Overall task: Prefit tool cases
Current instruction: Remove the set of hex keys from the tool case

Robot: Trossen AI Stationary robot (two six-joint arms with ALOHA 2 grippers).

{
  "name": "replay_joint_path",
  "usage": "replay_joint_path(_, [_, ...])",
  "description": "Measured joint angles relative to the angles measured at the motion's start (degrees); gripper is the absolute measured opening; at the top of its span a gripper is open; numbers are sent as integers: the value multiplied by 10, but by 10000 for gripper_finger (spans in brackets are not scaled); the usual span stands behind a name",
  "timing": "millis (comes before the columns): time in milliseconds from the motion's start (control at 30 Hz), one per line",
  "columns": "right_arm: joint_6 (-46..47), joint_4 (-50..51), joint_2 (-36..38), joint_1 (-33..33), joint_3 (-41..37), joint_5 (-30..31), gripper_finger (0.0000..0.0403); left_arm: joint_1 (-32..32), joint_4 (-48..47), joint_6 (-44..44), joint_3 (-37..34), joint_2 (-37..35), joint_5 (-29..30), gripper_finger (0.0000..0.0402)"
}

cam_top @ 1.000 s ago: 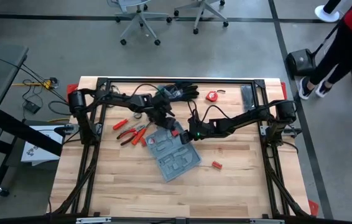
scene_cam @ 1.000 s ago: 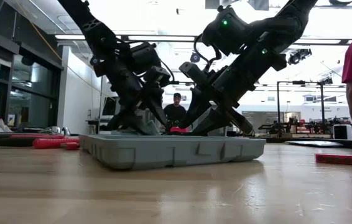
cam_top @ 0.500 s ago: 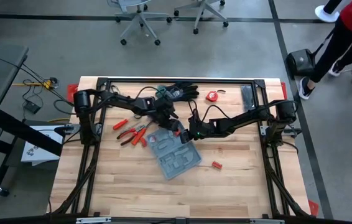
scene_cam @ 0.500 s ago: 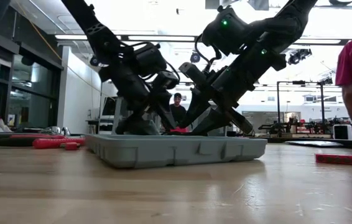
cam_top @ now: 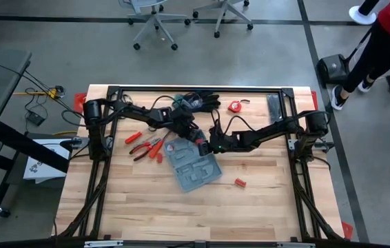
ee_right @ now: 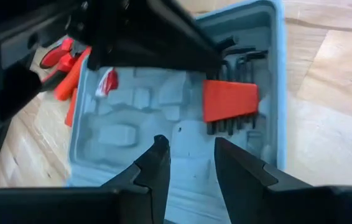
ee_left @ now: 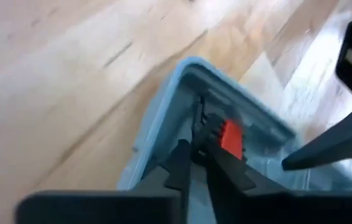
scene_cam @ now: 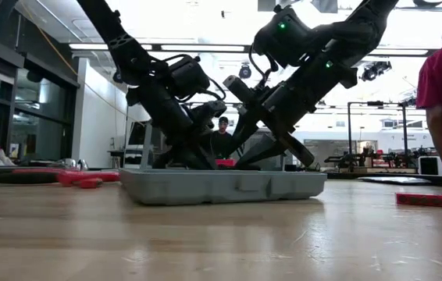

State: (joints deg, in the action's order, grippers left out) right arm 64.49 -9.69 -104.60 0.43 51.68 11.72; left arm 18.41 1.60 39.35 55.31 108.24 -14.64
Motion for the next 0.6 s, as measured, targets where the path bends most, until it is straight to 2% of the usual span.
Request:
replay_joint_path(67, [0,1,0,0,0,-2,119,0,11,0,0,0,-5,9])
replay_joint_path(333, [14,3,0,4,0,-14,119,1,8,6,0,-2,-43,3])
replay_joint_path(600, [27,11,0,55,0,-32,119,16,8,-8,-1,-26,-84,0])
